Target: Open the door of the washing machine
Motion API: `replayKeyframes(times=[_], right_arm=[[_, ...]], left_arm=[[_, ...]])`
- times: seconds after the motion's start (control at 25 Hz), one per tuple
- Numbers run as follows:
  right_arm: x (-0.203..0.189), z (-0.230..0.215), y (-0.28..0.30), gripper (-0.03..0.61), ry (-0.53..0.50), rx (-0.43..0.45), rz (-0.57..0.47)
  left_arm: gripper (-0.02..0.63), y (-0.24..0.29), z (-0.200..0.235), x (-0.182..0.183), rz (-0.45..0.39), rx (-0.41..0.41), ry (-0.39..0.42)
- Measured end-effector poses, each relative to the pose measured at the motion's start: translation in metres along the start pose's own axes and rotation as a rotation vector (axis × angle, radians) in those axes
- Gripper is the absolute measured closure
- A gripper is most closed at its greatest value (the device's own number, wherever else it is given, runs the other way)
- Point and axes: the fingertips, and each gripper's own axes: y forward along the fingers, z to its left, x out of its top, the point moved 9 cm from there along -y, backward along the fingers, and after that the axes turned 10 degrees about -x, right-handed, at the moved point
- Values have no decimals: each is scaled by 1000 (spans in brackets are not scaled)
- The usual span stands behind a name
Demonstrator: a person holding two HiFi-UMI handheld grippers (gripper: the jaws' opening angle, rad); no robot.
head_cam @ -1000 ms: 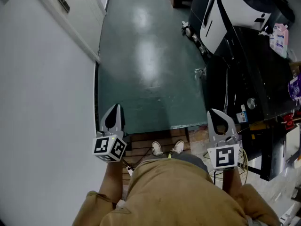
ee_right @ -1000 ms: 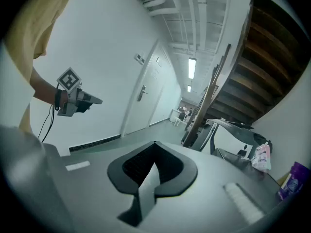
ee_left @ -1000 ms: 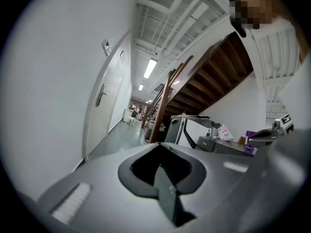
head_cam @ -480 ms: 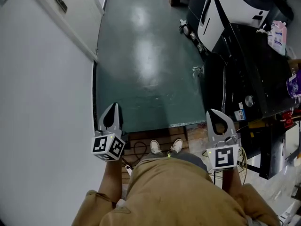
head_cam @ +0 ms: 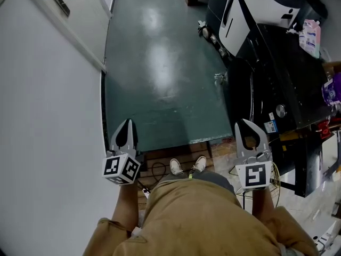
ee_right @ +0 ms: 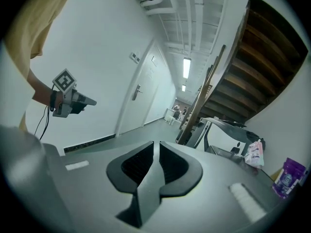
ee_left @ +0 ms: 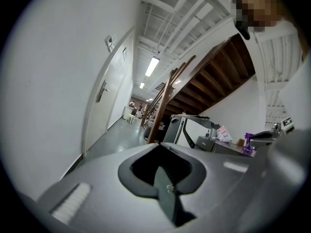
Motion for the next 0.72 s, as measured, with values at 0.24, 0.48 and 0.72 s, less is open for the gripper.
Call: replayKeyframes(times=[0.24, 0.48, 0.72], right_arm=[[1, 2, 6, 407, 8, 3, 29], [-9, -1, 9, 102, 111, 13, 4], [-2, 8, 14, 2, 130, 7, 54]], left_arm=[[554, -5, 19, 4, -4, -1, -15], [554, -24, 40, 5, -30, 3, -31], [554, -45, 70, 4, -34, 29, -53]])
